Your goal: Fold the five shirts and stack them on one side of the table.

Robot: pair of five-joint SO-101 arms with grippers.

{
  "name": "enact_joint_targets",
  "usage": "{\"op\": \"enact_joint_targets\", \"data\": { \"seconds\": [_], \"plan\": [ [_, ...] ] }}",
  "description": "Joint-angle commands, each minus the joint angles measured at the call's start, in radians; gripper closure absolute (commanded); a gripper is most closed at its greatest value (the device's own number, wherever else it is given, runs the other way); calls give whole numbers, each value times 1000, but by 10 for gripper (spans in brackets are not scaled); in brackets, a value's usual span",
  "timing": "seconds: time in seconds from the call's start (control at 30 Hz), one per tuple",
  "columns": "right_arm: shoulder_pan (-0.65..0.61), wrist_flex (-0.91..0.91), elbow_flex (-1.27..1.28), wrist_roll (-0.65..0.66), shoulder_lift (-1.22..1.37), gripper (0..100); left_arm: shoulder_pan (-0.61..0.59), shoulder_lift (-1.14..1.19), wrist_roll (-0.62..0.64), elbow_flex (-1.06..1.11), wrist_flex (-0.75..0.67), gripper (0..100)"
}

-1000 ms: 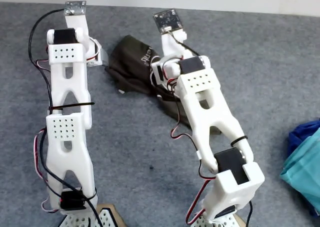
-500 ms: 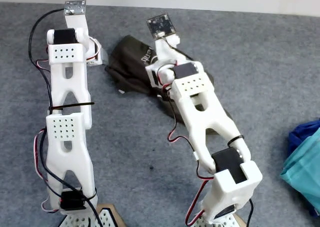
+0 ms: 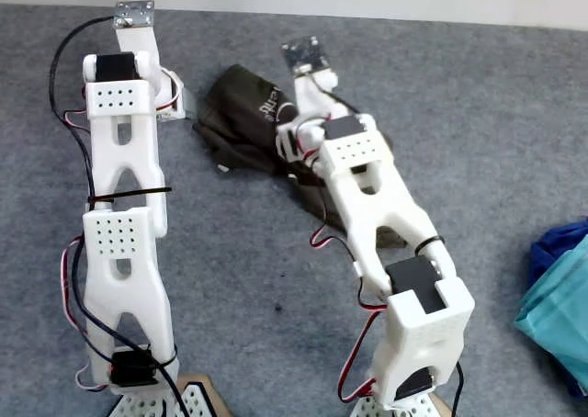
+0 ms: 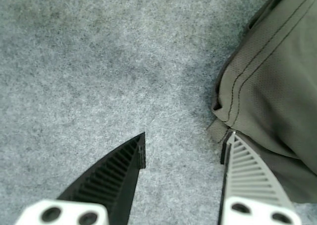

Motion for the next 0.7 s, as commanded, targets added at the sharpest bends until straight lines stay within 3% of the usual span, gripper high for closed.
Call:
{"op": "enact_joint_targets", "data": {
  "seconds": [0.0, 0.3, 0.67],
  "plan": [
    [44, 73, -97, 8, -110, 991, -10, -12, 11, -10, -14, 741],
    [67, 274, -271, 15, -390, 991, -7, -12, 12, -12, -34, 741],
    [76, 386, -659, 160, -579, 991, -13, -13, 12, -12, -26, 741]
  ]
}}
